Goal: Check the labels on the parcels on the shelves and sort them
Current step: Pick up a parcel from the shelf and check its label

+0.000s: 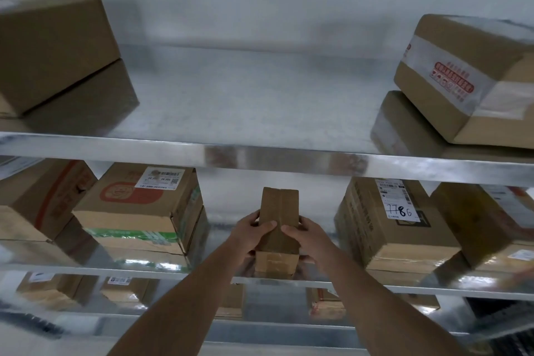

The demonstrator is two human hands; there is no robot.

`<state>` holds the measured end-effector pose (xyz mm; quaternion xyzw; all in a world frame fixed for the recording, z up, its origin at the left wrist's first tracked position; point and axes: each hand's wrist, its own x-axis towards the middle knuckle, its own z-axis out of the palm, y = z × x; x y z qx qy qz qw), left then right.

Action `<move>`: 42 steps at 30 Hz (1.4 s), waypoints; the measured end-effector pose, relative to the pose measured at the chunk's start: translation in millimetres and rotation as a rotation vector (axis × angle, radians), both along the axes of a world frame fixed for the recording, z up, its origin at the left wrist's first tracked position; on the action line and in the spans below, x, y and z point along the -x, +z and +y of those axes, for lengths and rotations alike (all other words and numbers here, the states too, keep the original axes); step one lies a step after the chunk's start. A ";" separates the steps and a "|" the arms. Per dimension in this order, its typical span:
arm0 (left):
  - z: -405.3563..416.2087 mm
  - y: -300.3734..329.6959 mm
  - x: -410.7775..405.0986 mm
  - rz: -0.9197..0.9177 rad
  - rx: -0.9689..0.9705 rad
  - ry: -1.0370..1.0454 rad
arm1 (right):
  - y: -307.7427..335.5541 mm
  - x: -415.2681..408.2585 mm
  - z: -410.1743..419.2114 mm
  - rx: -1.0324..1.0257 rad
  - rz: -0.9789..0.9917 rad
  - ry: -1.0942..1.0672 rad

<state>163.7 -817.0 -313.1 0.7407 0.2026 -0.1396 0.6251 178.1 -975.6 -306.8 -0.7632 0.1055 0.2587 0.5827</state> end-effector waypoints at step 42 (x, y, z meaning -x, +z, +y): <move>43.7 33.1 -7.5 0.211 0.165 -0.059 | 41.4 -14.1 3.9 -0.038 0.063 0.102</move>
